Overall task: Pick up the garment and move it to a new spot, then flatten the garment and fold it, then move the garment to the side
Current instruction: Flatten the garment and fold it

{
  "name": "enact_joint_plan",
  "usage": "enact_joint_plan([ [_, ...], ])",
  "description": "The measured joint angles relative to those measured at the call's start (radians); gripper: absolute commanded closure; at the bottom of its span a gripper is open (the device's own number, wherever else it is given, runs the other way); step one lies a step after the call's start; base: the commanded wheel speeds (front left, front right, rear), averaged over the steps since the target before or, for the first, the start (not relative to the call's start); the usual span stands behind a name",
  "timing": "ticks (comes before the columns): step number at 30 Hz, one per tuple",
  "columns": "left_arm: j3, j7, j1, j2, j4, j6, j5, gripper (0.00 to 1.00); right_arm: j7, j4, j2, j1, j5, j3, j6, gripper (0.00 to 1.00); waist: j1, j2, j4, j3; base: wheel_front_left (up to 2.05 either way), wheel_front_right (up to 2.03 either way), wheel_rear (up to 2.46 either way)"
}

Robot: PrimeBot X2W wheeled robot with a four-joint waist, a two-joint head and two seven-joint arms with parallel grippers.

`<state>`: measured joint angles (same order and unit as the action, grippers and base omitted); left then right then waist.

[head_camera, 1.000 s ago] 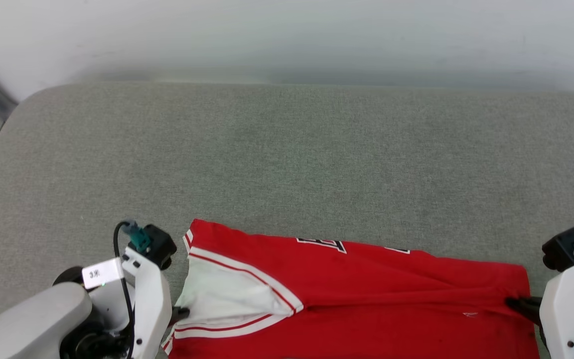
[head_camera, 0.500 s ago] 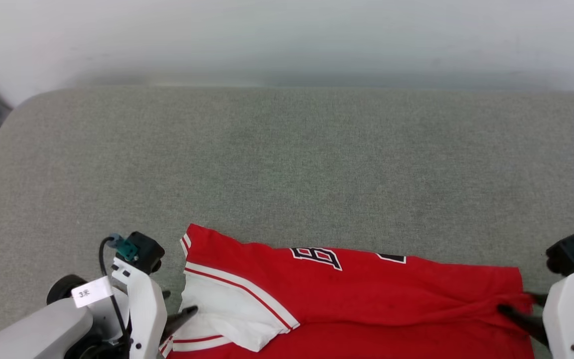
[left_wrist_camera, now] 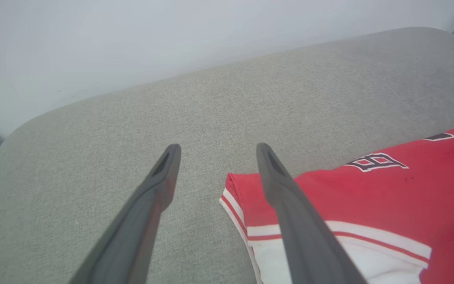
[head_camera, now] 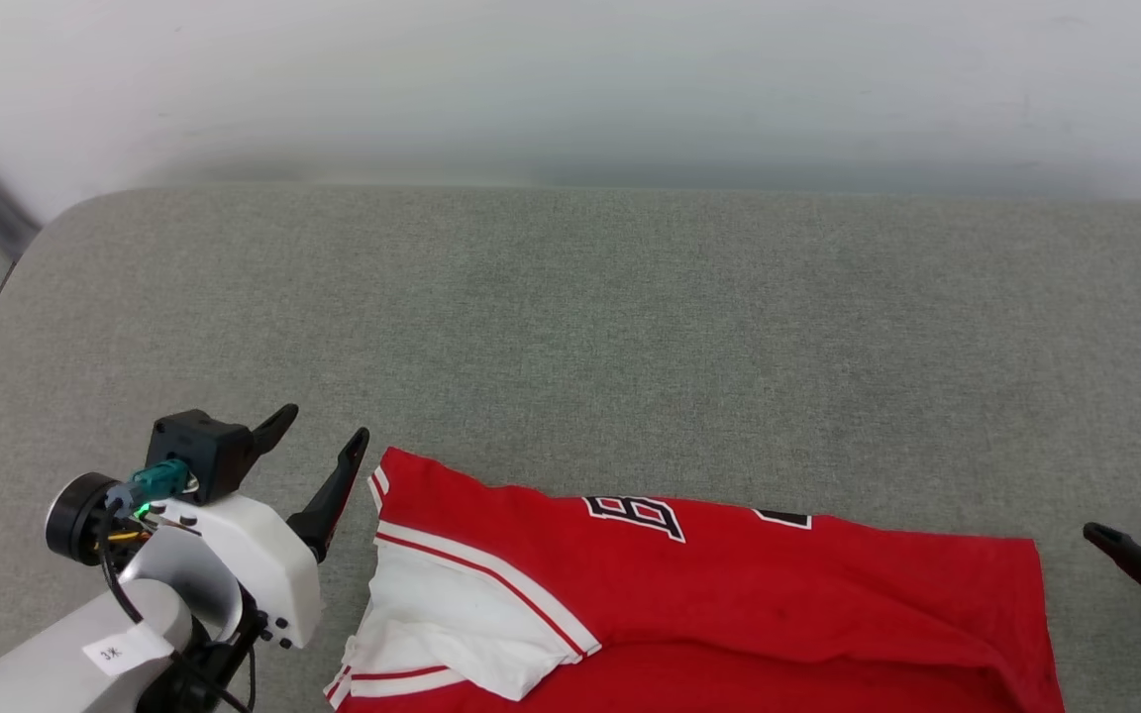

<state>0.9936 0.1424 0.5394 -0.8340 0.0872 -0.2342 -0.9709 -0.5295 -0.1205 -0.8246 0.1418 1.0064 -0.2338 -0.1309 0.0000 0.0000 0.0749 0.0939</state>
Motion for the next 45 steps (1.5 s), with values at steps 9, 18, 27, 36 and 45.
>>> enact_joint_plan([
  [9, -0.073, 0.115, -0.044, 0.084, 0.031, -0.099, 0.079, 0.00, -0.053, -0.088, 0.091, -0.066, 0.045, 0.047, 0.000, 0.00, 0.0000, 0.0000, 0.025, 0.040, 0.00, 0.00, 0.00],
  [18, -0.276, 0.119, -0.144, 0.217, 0.009, -0.144, 0.273, 0.00, -0.077, -0.130, 0.157, -0.077, 0.058, 0.030, 0.000, 0.00, 0.0000, 0.0000, 0.062, 0.078, 0.00, 0.00, 0.00],
  [27, -0.491, 0.120, -0.262, 0.364, -0.012, -0.116, 0.463, 0.00, -0.096, -0.111, 0.197, -0.079, 0.072, -0.027, 0.000, 0.00, 0.0001, 0.0000, 0.088, 0.089, 0.00, 0.00, 0.00],
  [36, -0.678, 0.120, -0.387, 0.502, -0.058, -0.069, 0.653, 0.00, -0.076, -0.120, 0.209, -0.079, 0.082, -0.057, 0.000, 1.00, 0.0000, 0.0000, 0.090, 0.075, 0.00, 0.00, 0.00],
  [45, -0.805, 0.121, -0.488, 0.601, -0.088, -0.003, 0.782, 0.00, -0.054, -0.146, 0.170, -0.081, 0.108, -0.048, -0.001, 1.00, 0.0001, 0.0000, 0.079, 0.033, 0.00, 0.00, 0.00],
])
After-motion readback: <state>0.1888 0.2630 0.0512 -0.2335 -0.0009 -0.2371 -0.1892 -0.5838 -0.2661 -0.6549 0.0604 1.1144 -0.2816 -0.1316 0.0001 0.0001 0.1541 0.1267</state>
